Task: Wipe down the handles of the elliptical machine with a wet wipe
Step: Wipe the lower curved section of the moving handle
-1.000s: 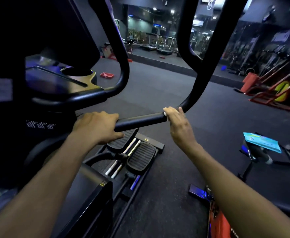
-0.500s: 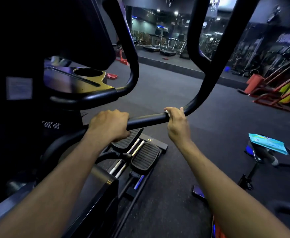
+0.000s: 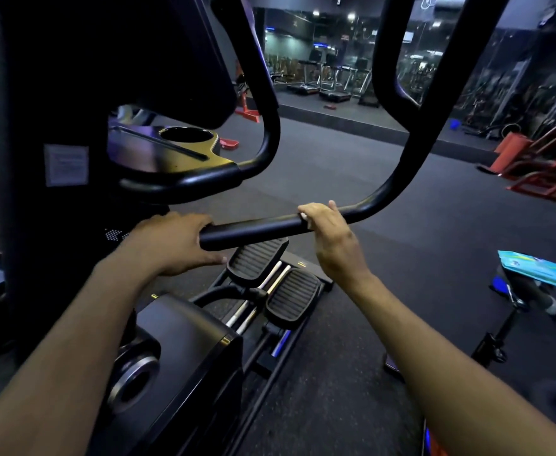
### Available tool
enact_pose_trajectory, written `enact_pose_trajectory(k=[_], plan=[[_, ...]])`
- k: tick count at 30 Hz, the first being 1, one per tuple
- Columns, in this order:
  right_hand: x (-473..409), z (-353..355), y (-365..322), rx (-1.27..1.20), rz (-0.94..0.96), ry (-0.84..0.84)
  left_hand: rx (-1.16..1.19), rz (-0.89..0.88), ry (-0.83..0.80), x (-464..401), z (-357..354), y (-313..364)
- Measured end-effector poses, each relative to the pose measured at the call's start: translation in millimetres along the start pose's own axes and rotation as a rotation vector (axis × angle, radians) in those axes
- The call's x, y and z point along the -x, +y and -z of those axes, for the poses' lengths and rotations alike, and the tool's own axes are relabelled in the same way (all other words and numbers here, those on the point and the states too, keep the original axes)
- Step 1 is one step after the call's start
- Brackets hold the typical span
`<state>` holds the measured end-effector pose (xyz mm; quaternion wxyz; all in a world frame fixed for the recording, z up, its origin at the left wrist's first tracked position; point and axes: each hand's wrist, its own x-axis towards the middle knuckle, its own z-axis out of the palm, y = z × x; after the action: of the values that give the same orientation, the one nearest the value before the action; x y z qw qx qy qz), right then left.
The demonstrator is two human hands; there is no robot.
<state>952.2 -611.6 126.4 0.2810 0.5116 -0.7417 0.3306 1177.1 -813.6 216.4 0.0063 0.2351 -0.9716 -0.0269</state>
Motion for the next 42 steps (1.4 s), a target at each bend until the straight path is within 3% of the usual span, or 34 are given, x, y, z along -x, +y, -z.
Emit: enact_pose_trajectory(k=[2, 4, 6, 10, 15, 18, 20, 24, 29, 33, 34, 38, 42], plan=[[8.0, 4.7, 14.3, 0.052, -0.056, 0.057, -0.008, 0.049, 0.059, 5.6, -4.7, -1.8], [-1.7, -3.6, 8.8, 0.008, -0.28, 0.136, -0.01, 0.054, 0.08, 4.9, -6.5, -1.0], [-11.3, -13.3, -5.1, -0.066, -0.369, 0.188, -0.004, 0.047, 0.09, 3.6, -6.2, -1.0], [14.9, -10.7, 6.8, -0.016, -0.035, 0.13, -0.053, 0.03, 0.118, 3.5, -10.3, -1.7], [-4.1, -17.3, -18.8, -0.067, -0.323, 0.192, -0.017, -0.002, 0.164, 1.4, -14.2, -6.9], [1.0, -14.8, -24.6, -0.029, -0.035, 0.117, 0.062, -0.049, 0.208, 5.0, -16.4, -11.3], [8.2, -7.2, -14.0, 0.031, 0.047, 0.102, 0.164, -0.082, 0.253, 12.4, -19.6, -18.7], [-7.9, -21.6, -34.6, -0.039, -0.227, 0.167, 0.339, 0.001, 0.358, 29.8, -36.6, -35.7], [5.2, -15.3, -34.9, 0.063, 0.04, 0.098, 0.346, 0.096, 0.388, 33.7, -44.9, -39.8], [-10.5, -26.7, -65.9, -0.086, -0.343, 0.212, 0.341, 0.111, 0.404, 32.5, -48.1, -40.6], [-10.5, -31.3, -74.4, -0.102, -0.329, 0.211, 0.339, 0.115, 0.415, 32.7, -48.6, -40.2], [5.3, -24.9, -53.8, -0.001, 0.017, 0.139, 0.349, 0.116, 0.424, 32.4, -48.8, -39.7], [-9.2, -26.5, -68.5, -0.099, -0.286, 0.198, 0.36, 0.099, 0.435, 31.3, -51.5, -43.4]])
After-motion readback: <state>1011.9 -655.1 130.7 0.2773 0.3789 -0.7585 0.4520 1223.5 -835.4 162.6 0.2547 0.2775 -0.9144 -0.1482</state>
